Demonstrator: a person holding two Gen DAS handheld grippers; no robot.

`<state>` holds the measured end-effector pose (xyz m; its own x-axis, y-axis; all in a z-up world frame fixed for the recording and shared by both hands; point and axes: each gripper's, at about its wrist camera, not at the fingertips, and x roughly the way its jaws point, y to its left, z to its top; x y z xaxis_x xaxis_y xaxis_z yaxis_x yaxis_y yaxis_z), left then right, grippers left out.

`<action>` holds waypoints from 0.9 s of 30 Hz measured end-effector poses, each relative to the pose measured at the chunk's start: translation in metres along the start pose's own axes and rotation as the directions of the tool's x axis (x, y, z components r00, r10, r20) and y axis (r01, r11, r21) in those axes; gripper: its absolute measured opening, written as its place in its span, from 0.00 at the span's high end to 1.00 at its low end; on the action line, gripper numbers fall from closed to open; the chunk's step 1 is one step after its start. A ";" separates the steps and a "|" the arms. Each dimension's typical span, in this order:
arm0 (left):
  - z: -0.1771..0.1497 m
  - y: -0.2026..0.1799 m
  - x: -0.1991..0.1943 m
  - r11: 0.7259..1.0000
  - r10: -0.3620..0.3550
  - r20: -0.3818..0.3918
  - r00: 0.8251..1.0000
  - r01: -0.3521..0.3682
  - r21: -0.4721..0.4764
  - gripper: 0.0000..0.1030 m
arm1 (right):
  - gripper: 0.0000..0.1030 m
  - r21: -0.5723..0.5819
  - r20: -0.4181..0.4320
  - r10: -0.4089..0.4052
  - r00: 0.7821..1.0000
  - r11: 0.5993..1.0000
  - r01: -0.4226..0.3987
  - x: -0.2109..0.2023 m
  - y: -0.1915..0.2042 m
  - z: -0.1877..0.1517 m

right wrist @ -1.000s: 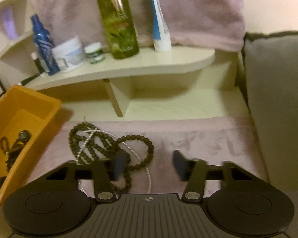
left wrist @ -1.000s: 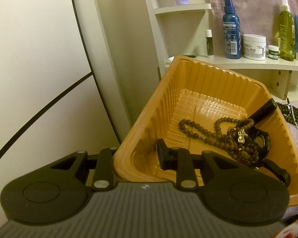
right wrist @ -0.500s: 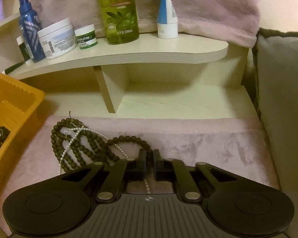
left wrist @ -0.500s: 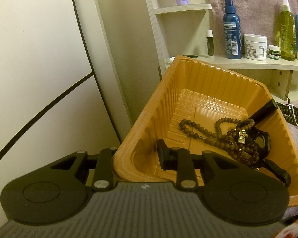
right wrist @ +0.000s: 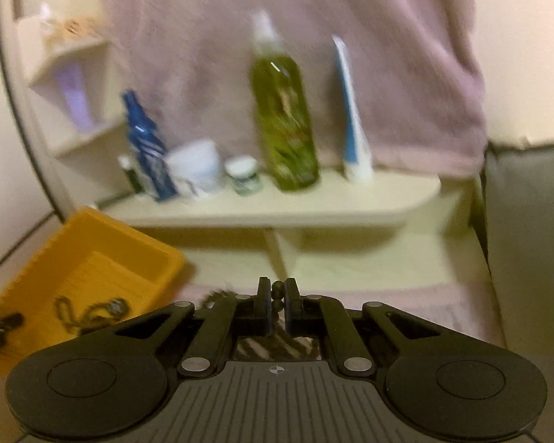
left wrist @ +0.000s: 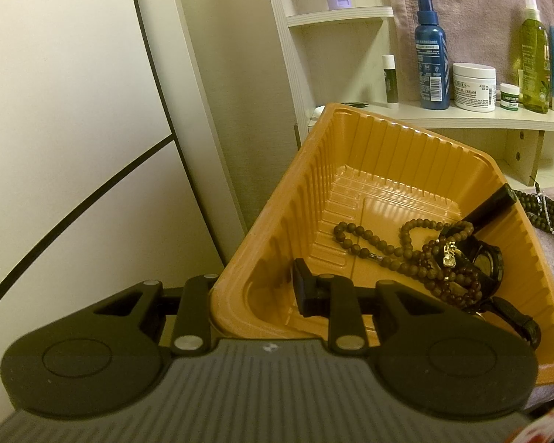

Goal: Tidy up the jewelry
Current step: 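Pinch a dark bead strand with the right tool and lift it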

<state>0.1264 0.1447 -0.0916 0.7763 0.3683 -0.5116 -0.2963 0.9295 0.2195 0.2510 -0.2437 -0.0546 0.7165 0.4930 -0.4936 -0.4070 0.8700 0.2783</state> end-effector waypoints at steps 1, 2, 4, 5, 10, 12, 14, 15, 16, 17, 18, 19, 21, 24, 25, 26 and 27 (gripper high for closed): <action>0.000 0.000 0.000 1.000 0.000 0.000 1.000 0.000 0.000 0.76 | 0.94 -0.007 0.004 0.014 1.000 1.000 -0.014 -0.004 0.005 0.003; 0.000 0.000 0.000 1.000 0.000 0.000 1.000 0.000 -0.001 0.76 | 0.94 -0.015 0.012 0.027 1.000 1.000 -0.026 -0.008 0.011 0.006; 0.000 0.000 0.000 1.000 0.000 -0.001 1.000 0.000 -0.001 0.76 | 0.94 -0.032 0.022 0.062 0.998 0.998 -0.061 -0.015 0.022 0.011; 0.000 0.000 0.000 1.000 0.001 -0.001 1.000 -0.001 0.000 0.76 | 0.94 -0.035 0.025 0.078 0.997 0.996 -0.077 -0.017 0.026 0.014; 0.001 0.001 0.000 1.000 0.000 -0.003 1.000 0.000 -0.002 0.76 | 0.94 -0.040 0.015 0.180 0.984 0.983 -0.179 -0.019 0.056 0.020; 0.001 0.001 0.000 1.000 0.000 -0.003 1.000 0.000 -0.001 0.76 | 0.94 -0.051 0.007 0.217 0.976 0.975 -0.216 -0.018 0.066 0.020; 0.001 0.001 0.000 1.000 -0.001 -0.004 1.000 0.001 -0.003 0.76 | 0.94 -0.057 -0.002 0.255 0.967 0.965 -0.255 -0.016 0.079 0.018; 0.001 0.002 0.000 1.000 -0.001 -0.004 1.000 0.001 -0.003 0.76 | 0.94 -0.061 -0.006 0.272 0.962 0.960 -0.272 -0.016 0.085 0.016; 0.001 0.001 0.000 1.000 -0.001 -0.004 1.000 0.001 -0.003 0.76 | 0.94 -0.070 -0.013 0.290 0.957 0.954 -0.290 -0.015 0.093 0.015; 0.001 0.001 0.000 1.000 -0.001 -0.005 1.000 0.001 -0.003 0.76 | 0.94 -0.078 -0.019 0.305 0.952 0.949 -0.306 -0.015 0.099 0.015; 0.001 0.001 0.000 1.000 -0.001 -0.005 1.000 0.001 -0.003 0.76 | 0.94 -0.083 -0.027 0.322 0.946 0.943 -0.323 -0.014 0.106 0.014; 0.001 0.001 0.000 1.000 -0.001 -0.005 1.000 0.001 -0.003 0.76 | 0.94 -0.084 -0.035 0.334 0.942 0.938 -0.336 -0.013 0.110 0.012; 0.001 0.001 0.000 1.000 -0.001 -0.005 1.000 0.001 -0.003 0.76 | 0.94 -0.092 -0.056 0.362 0.930 0.926 -0.366 -0.009 0.123 0.009; 0.001 0.002 0.000 1.000 0.000 -0.005 1.000 0.000 -0.003 0.76 | 0.94 -0.097 -0.092 0.405 0.910 0.906 -0.413 0.000 0.141 0.004; 0.001 0.001 0.000 1.000 0.000 -0.005 1.000 0.000 -0.003 0.76 | 0.94 -0.097 -0.105 0.416 0.903 0.900 -0.426 0.003 0.147 0.002; 0.001 0.001 0.000 1.000 -0.001 -0.005 1.000 0.001 -0.002 0.76 | 0.94 -0.098 -0.121 0.429 0.895 0.892 -0.441 0.007 0.152 -0.002; 0.001 0.001 0.000 1.000 -0.001 -0.004 1.000 0.001 -0.002 0.76 | 0.94 -0.097 -0.138 0.441 0.887 0.885 -0.455 0.012 0.158 -0.005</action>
<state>0.1264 0.1460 -0.0903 0.7740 0.3679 -0.5153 -0.2967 0.9297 0.2180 0.1922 -0.0999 -0.0210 0.3780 0.8206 -0.4287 -0.7415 0.5456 0.3906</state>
